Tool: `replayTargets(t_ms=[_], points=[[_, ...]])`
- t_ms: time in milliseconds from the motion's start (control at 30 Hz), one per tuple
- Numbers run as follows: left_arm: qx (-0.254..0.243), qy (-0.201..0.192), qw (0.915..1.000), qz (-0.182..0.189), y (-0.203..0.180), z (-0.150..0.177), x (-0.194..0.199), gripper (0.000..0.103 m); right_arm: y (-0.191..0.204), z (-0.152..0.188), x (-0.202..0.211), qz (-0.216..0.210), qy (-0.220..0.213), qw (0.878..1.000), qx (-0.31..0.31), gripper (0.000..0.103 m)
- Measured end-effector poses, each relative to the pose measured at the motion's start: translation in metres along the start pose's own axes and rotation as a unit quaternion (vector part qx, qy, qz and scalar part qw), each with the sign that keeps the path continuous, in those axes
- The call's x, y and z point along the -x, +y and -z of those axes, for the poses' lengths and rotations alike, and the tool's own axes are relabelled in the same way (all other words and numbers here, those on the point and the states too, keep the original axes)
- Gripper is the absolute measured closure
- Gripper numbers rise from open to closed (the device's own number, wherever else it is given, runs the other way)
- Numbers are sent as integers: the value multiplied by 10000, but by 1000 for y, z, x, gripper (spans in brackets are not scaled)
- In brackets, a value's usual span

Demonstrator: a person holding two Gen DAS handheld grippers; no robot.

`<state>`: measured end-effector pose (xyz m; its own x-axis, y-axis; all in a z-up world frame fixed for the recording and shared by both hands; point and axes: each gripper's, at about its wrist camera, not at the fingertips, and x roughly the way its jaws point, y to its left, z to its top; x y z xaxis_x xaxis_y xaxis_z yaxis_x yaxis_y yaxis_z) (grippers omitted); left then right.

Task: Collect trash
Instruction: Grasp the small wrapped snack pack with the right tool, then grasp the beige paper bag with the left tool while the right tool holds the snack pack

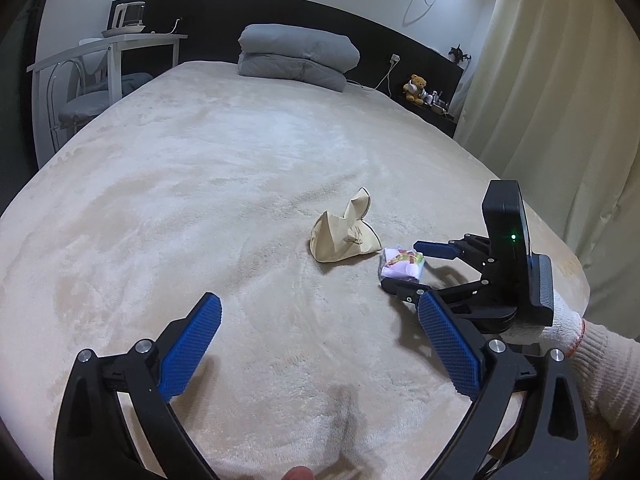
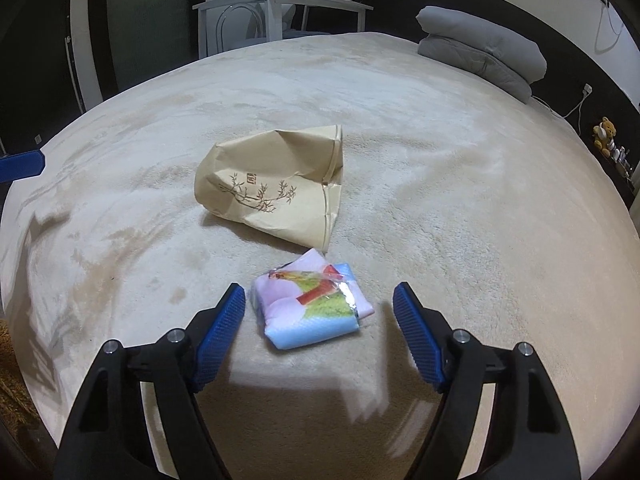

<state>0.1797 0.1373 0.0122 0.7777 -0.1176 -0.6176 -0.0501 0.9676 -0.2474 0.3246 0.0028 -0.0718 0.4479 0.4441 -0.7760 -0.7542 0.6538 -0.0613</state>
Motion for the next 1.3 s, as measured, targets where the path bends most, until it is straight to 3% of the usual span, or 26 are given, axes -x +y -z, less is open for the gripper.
replayTargets(t_ms=[67, 133, 700, 900, 1300], points=[[29, -13, 10000, 28, 1, -1, -2, 6, 1, -1, -2, -116, 54, 9999, 5, 47], [88, -12, 10000, -30, 3, -1, -5, 6, 3, -2, -2, -104, 45, 9999, 7, 48], [634, 137, 9978, 146, -6, -16, -46, 6, -6, 16, 44, -90, -175, 9994, -275, 49], [600, 234, 9978, 123, -22, -21, -71, 6, -21, 25, 60, -36, -267, 9987, -435, 49], [526, 313, 9977, -282, -39, -35, -121, 6, -41, 41, 79, -16, -331, 9976, -603, 49]])
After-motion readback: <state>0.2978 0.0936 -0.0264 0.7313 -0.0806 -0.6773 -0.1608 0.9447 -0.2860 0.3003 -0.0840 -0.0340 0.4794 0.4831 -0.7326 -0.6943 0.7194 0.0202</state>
